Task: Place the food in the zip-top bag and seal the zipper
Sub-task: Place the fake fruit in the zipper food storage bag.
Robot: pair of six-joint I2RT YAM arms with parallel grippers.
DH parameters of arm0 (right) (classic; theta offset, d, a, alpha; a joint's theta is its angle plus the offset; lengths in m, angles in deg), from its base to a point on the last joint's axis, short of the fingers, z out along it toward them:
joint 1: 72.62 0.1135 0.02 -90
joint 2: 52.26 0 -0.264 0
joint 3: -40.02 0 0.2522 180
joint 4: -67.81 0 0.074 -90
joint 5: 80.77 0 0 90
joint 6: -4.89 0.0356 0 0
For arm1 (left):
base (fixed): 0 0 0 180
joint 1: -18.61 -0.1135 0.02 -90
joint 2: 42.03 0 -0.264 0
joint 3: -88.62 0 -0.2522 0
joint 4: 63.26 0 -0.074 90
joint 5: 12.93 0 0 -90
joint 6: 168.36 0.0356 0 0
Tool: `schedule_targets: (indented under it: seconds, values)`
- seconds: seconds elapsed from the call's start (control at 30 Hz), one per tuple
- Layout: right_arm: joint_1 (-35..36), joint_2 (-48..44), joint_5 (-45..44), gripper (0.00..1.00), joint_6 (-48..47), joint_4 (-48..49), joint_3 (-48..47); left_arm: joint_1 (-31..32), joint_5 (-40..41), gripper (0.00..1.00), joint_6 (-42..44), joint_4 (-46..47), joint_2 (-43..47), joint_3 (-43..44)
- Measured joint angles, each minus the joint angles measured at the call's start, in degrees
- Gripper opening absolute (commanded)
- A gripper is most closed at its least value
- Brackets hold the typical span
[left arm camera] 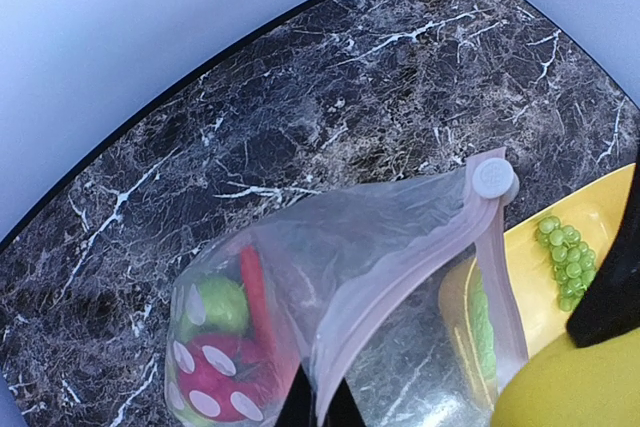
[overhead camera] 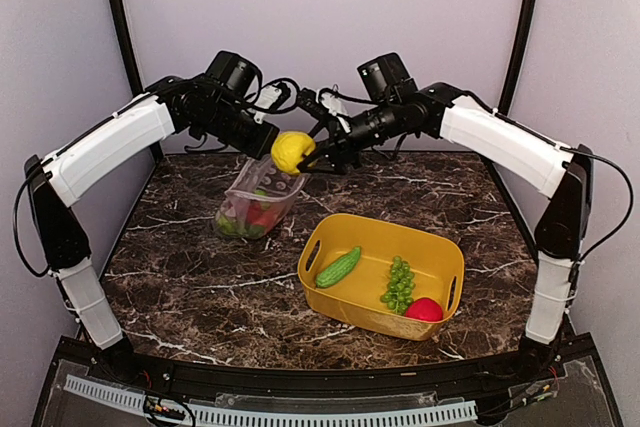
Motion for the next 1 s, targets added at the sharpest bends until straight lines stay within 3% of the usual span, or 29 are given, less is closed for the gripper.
schedule_targets:
  seconds: [0.43, 0.73, 1.0]
  values:
    - [0.2, 1.8, -6.6, 0.43, 1.9, 4.0, 3.1, 0.0, -0.2, 0.01, -0.2, 1.2, 0.9, -1.0]
    - [0.7, 5.2, -17.3, 0.69, 5.2, 6.2, 1.4, 0.0, -0.2, 0.01, -0.2, 2.2, 0.9, -1.5]
    - [1.3, 6.2, -22.5, 0.77, 7.1, 6.2, 0.0, 0.0, -1.8, 0.01, -0.2, 4.0, 1.1, -3.4]
